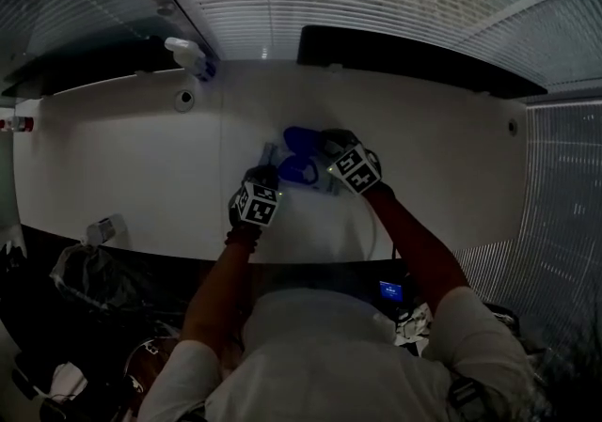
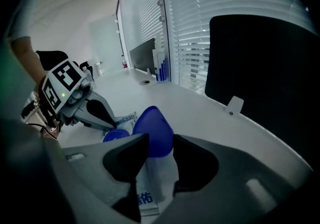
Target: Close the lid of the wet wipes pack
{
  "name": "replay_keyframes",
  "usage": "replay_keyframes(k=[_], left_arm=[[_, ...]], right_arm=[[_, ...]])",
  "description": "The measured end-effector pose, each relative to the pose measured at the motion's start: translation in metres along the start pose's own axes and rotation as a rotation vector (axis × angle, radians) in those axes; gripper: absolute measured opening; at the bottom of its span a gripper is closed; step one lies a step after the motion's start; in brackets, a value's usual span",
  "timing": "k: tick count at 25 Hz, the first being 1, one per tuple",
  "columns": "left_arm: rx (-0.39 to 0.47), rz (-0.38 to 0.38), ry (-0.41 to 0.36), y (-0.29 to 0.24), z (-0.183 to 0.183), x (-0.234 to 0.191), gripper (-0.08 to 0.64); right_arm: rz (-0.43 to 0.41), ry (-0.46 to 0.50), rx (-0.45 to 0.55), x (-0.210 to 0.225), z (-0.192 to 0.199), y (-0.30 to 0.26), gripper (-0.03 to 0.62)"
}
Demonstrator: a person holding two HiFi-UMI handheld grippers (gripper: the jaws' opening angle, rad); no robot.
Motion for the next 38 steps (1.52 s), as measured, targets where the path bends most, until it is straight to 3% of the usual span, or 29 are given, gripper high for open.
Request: replay_keyframes(k=[9, 21, 27, 31, 38], left_arm=[[0.006, -0.005, 0.020, -0.001, 0.005, -0.001, 0.003], [0.010, -0.014, 0.023, 0.003, 0.001, -0.003, 0.003], [0.015, -0.004, 0.026, 0.002, 0.000, -0.003, 0.003], [0.019, 0.003, 0.031, 0.001, 0.003, -0.002, 0.003], [0.016, 0.012, 0.041, 0.005, -0.002, -0.001, 0.003]], right_arm=[[-0.038, -0.024, 0.039, -0.015, -0.012, 0.013, 0.144], [-0.199, -0.091, -0.024, -0.083, 0.007, 0.033, 0.144], [-0.204, -0.113, -0.082, -0.094, 0.021, 0.023, 0.122], [-0.156, -0.113, -0.105, -0.087, 0.026, 0.016, 0.002], [-0.140, -0.081, -0.164, -0.086, 0.036, 0.007, 0.002]])
Point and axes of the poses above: the fingertips, and each gripper's own axes: y backward along the fingers, x to its right, z out of its underside, the point moved 6 cm from there along y, backward along the fingers, and after that the axes turned 15 degrees about x, right-handed, at the moved point
